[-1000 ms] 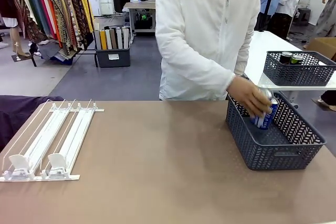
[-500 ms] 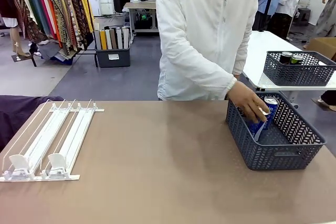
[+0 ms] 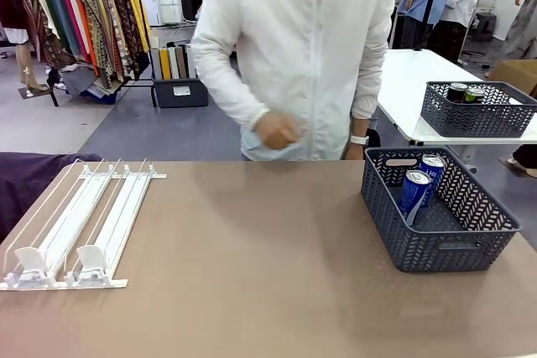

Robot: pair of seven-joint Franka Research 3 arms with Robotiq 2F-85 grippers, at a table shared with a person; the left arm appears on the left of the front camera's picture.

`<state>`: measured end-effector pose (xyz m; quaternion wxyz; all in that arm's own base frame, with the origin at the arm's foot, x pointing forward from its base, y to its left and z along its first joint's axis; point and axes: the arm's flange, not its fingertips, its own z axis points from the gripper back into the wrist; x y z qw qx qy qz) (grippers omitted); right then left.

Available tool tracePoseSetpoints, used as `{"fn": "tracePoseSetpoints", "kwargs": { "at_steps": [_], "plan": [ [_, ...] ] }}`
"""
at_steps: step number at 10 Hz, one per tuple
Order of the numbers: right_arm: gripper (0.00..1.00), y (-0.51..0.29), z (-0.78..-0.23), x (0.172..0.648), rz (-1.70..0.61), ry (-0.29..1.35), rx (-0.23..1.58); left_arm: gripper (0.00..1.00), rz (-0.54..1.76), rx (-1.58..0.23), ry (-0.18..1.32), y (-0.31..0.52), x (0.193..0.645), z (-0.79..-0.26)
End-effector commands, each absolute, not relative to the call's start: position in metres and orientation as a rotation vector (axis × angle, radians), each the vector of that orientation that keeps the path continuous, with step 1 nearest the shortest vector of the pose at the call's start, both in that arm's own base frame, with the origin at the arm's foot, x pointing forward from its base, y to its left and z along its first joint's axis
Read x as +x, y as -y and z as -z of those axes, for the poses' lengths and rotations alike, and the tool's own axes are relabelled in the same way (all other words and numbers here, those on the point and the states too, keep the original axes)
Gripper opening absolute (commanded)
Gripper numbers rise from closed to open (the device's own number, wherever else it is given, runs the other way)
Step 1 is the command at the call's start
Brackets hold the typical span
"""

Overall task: Retrieve and store the cans from the dispenser.
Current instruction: Pick up one can from the Automatic Can Dispenser and place it in the middle of the table.

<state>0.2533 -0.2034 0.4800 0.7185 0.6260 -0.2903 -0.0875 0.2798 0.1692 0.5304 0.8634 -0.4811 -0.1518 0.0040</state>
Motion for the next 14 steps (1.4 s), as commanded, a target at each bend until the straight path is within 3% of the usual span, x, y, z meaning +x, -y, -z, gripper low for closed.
{"fn": "tracePoseSetpoints", "kwargs": {
  "at_steps": [1, 14],
  "plan": [
    [1.0, 0.2032, -0.4819, 0.2552, 0.176, 0.672, 1.393, 1.0, -0.005, -1.027, 0.325, -0.1688, 0.2782, -0.5321],
    [1.0, 0.2032, -0.4819, 0.2552, 0.176, 0.672, 1.393, 1.0, -0.005, -1.027, 0.325, -0.1688, 0.2782, -0.5321]
  ]
}}
